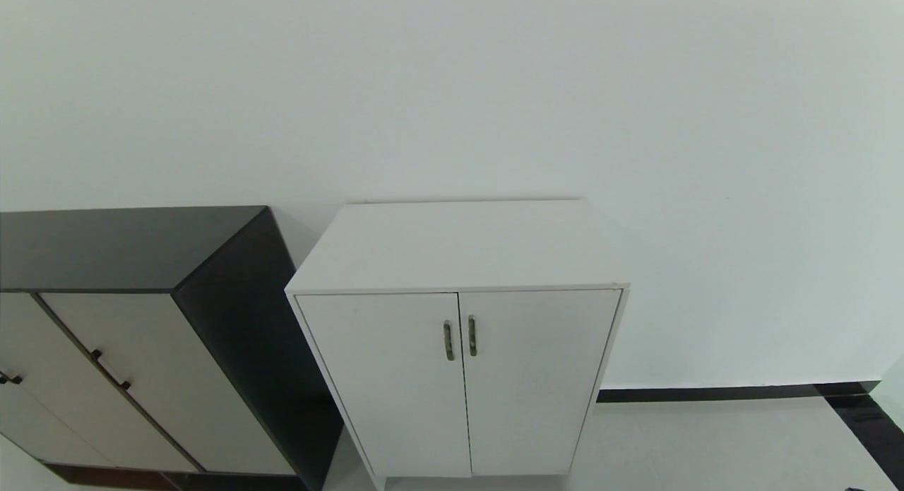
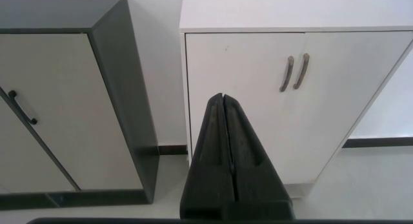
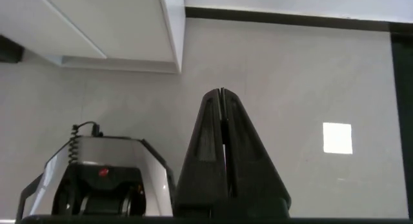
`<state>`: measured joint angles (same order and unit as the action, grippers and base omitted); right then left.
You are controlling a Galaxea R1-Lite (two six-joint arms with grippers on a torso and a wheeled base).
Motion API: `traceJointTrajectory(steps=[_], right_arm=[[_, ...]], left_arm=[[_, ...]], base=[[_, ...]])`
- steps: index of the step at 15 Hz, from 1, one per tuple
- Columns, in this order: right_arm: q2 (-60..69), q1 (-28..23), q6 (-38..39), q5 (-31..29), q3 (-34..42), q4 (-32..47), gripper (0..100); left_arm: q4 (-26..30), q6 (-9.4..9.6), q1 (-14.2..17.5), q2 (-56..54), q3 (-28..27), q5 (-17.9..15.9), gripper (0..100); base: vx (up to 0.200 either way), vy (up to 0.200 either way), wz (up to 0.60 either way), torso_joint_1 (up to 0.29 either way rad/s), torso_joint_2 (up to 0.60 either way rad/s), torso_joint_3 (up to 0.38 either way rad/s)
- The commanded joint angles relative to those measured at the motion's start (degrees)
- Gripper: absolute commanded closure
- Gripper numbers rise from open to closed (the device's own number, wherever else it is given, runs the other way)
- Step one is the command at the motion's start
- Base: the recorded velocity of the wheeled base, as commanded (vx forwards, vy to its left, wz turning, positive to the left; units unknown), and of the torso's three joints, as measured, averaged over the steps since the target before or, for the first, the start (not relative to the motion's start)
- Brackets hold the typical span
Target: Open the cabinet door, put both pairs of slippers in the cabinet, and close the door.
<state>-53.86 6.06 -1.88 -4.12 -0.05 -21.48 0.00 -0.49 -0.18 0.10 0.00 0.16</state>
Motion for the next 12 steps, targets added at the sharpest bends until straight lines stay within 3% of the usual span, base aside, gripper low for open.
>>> traceJointTrajectory(steps=[1,5,8,12], right_arm=[[14.4,-0.1,0.0,2.5,0.0,9.0,100],[22.5,0.2,0.1,2.7,0.0,18.8,100],[22.9,0.6,4.2,2.3,0.0,19.5,100],[32.7,-0.3,2.1,2.4,0.0,21.5,100]], left_arm=[[0.0,-0.04,0.0,0.1,0.0,0.0,100],[0.0,-0.04,0.0,0.1,0.0,0.0,100],[0.0,-0.04,0.0,0.0,0.0,0.0,100],[0.0,-0.04,0.0,0.0,0.0,-0.1,100]], base=[[0.000,0.000,0.00,0.000,0.00,0.000],[0.000,0.000,0.00,0.000,0.00,0.000],[0.000,0.000,0.00,0.000,0.00,0.000],[0.000,0.000,0.00,0.000,0.00,0.000]])
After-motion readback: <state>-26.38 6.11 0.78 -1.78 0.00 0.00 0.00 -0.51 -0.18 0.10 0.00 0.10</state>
